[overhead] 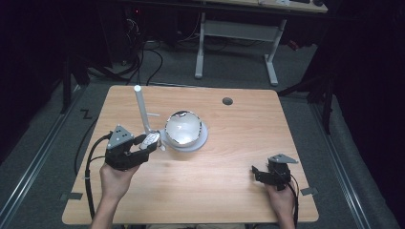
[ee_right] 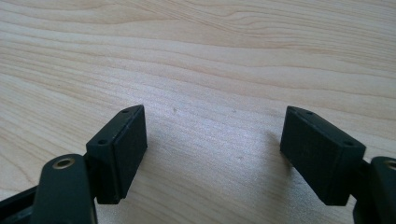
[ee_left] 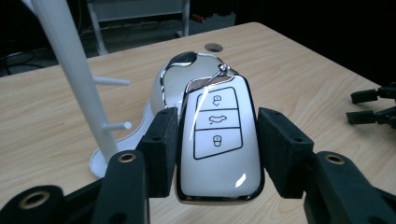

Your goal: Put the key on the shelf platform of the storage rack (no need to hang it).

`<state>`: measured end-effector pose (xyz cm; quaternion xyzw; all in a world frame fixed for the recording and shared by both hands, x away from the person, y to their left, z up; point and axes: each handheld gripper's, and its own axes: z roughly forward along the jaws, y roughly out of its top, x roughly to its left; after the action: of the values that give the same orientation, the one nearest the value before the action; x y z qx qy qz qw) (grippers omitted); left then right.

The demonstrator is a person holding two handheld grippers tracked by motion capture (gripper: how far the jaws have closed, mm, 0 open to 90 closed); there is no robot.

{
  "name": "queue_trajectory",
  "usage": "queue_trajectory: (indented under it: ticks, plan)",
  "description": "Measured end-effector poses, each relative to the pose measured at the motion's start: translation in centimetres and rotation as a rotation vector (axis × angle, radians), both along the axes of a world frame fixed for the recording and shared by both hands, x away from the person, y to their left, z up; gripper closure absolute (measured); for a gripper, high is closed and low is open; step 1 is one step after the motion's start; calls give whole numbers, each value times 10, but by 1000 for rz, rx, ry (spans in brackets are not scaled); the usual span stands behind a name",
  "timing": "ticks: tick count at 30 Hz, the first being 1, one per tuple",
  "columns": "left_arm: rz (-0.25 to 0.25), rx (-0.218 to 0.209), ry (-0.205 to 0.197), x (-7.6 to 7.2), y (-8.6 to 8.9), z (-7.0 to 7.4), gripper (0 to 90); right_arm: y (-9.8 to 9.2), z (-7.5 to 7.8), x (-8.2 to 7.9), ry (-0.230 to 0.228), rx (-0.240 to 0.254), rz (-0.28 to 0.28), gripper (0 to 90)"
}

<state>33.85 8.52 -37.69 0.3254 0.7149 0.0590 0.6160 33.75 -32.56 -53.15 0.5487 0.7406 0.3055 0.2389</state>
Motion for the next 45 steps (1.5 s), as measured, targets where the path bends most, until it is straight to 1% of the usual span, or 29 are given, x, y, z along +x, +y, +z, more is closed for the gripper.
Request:
queue_trajectory:
  ticks: [1,3,5,7,8,13,16,17,24,26,29,31,35,37,44,45]
  plan:
    - [2,-4,1,0,-1,2,503,0,0,0,0,0,1,232]
    - [-12,-4,-10,1,-3,5,503,0,0,0,-1,0,2,232]
    - [-22,0,-28,2,-5,8,502,0,0,0,-1,0,2,232]
    - [-22,-15,-23,4,-8,12,502,0,0,0,0,0,0,232]
    - [-31,-12,-30,5,-9,13,502,0,0,0,0,0,0,232]
    - [-54,-16,-36,9,-16,21,502,0,0,0,-1,0,1,232]
    - [-67,-13,-47,12,-21,25,502,0,0,0,-1,1,1,232]
    - [-66,-18,-42,13,-23,27,502,0,0,0,-1,1,1,232]
    - [-86,7,-64,20,-36,33,502,0,0,0,-1,1,1,231]
    - [-85,-1,-59,23,-40,34,502,0,0,0,-1,1,2,232]
    - [-89,5,-61,29,-44,34,502,0,0,0,-1,1,2,232]
    - [-95,6,-57,34,-47,33,502,0,0,0,-1,2,2,232]
    - [-84,1,-39,40,-52,30,502,0,0,0,-1,2,2,231]
    - [-86,3,-36,43,-54,29,502,0,0,0,0,1,2,231]
    - [-82,47,-23,53,-62,19,502,0,0,0,-1,1,3,231]
    - [-76,47,-18,54,-64,17,501,0,0,0,-1,1,3,231]
